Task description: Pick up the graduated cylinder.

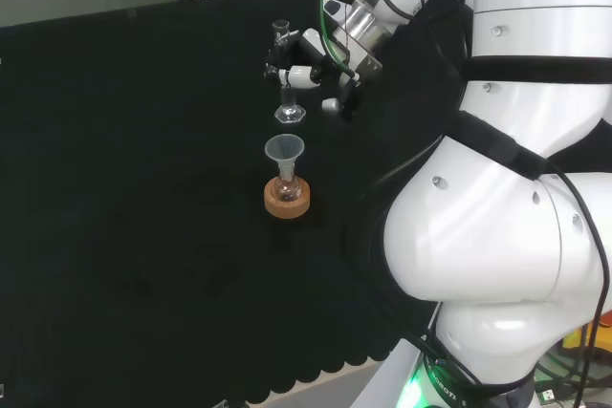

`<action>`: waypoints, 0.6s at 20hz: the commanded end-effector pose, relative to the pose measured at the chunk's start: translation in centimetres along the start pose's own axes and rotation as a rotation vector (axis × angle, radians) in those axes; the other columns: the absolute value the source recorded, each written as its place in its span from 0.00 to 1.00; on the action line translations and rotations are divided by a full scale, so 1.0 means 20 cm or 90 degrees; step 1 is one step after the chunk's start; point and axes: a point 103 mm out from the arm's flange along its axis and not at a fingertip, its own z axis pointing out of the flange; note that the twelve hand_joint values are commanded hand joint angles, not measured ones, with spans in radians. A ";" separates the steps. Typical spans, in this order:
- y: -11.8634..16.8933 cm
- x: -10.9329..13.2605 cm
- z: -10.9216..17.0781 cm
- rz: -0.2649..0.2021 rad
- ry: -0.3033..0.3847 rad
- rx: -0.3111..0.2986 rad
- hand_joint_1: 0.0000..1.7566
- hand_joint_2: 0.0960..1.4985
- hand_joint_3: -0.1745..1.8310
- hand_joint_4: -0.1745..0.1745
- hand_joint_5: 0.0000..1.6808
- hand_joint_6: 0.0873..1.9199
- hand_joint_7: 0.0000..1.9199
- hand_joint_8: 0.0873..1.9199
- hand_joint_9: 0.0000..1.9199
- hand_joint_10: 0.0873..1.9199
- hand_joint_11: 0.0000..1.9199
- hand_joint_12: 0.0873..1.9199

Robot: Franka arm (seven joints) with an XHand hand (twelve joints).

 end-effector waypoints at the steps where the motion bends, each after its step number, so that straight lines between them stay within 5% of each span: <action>1: -0.12 0.07 -0.14 -0.001 -0.073 0.019 0.66 0.73 0.09 0.00 0.59 0.51 0.61 0.18 0.72 0.01 0.67 0.35; 12: -0.44 0.17 -0.36 0.018 -0.132 0.052 0.66 0.73 0.09 0.00 0.59 0.50 0.62 0.17 0.73 0.01 0.67 0.34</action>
